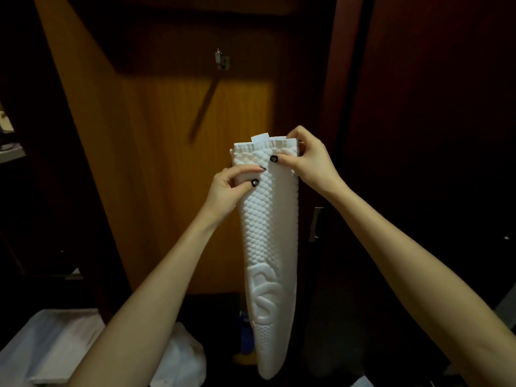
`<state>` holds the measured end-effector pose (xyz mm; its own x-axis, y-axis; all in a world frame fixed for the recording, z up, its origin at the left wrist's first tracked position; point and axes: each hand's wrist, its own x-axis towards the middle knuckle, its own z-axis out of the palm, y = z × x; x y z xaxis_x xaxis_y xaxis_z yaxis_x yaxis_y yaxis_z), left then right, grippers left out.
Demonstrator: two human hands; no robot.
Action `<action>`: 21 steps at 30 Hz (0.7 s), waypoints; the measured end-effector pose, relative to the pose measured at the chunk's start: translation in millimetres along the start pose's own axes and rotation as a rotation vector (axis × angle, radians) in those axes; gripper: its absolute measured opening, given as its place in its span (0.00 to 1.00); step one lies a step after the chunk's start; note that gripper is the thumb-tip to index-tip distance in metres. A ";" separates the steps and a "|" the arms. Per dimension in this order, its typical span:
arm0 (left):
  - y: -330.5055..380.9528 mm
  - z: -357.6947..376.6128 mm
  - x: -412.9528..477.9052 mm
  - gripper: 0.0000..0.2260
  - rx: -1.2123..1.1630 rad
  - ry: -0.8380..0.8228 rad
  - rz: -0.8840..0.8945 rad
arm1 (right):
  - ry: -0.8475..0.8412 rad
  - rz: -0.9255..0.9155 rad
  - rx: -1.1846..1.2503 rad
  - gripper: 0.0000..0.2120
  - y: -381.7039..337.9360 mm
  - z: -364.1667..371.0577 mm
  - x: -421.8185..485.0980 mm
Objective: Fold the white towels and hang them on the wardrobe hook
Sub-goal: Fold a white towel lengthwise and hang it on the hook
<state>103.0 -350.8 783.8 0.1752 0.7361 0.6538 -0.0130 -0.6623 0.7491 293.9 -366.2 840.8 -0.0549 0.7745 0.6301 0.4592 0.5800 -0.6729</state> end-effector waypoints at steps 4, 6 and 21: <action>10.4 13.6 14.9 0.14 -0.063 0.048 0.004 | 0.041 -0.026 0.124 0.25 -6.8 -13.3 1.2; 19.1 21.3 25.7 0.12 -0.057 0.043 0.036 | 0.035 -0.041 0.266 0.28 -11.2 -23.4 -7.3; 59.4 -0.2 67.6 0.14 -0.084 -0.111 0.021 | -0.003 0.101 0.535 0.17 5.8 12.6 -43.8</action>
<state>113.9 -340.4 872.5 0.2815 0.6990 0.6574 -0.0995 -0.6602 0.7445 287.7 -393.6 804.4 -0.0369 0.8335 0.5512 -0.0527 0.5492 -0.8340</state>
